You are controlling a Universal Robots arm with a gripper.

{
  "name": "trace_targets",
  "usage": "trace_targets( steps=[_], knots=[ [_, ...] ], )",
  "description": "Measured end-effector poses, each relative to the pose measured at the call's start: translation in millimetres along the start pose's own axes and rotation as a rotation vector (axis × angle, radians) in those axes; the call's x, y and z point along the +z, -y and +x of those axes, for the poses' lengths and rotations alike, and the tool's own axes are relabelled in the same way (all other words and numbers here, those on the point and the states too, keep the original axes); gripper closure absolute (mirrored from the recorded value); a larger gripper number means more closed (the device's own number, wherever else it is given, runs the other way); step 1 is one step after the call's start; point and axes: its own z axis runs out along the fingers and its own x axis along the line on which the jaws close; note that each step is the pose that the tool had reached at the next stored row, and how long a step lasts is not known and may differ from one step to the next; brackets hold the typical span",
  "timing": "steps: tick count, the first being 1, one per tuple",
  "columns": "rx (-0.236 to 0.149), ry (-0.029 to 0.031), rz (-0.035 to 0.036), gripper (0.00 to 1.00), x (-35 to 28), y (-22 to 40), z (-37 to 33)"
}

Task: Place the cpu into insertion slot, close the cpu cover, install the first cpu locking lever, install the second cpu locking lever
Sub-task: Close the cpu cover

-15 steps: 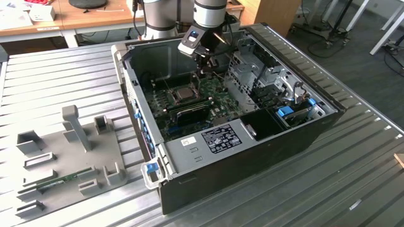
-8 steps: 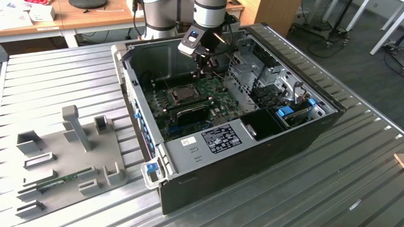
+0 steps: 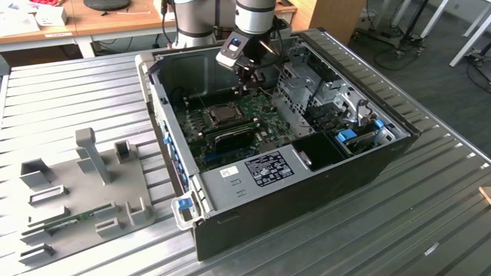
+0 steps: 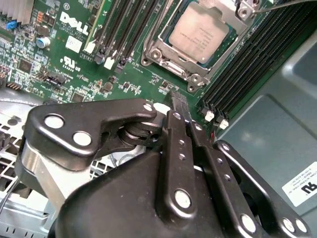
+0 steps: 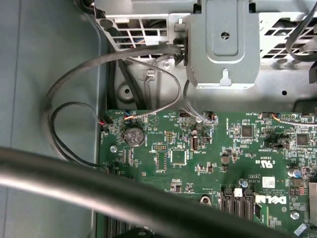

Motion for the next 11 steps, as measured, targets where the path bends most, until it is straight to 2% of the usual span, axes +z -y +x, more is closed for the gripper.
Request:
trace_targets(
  steps=[1, 2, 7, 9, 11],
  knots=[
    [0.000, -0.0002, 0.0042, 0.89, 0.5, 0.0, 0.0],
    [0.000, 0.0000, 0.0054, 0.89, 0.6, 0.0, 0.0],
    [0.000, -0.0001, 0.0056, 0.89, 0.8, 0.3, 0.0],
    [0.000, -0.0003, 0.0053, 0.89, 1.2, 3.8, 0.1],
    [0.000, -0.0003, 0.0047, 0.89, 1.8, 9.9, 0.0]
  ],
)
